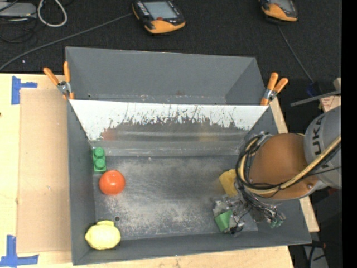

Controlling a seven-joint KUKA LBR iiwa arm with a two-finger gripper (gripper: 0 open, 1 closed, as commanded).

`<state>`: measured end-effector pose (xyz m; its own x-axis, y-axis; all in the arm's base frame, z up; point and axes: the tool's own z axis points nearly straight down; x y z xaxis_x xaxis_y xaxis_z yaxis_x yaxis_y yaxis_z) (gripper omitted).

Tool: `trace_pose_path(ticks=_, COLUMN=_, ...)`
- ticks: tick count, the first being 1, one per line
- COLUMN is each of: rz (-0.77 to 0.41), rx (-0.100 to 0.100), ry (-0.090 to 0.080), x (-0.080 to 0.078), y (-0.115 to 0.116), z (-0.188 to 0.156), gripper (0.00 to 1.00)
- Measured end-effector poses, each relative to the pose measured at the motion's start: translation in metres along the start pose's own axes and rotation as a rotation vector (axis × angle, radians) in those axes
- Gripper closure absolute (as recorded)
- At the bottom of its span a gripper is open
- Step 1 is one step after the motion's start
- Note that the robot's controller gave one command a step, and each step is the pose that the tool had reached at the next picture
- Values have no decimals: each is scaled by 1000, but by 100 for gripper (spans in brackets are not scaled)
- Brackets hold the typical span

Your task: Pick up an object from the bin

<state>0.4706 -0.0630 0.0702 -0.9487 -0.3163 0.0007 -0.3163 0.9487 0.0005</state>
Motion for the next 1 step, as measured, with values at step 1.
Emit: trace_pose_path(ticks=1, rz=0, rx=0, ry=0, x=0, y=0, z=0, gripper=100)
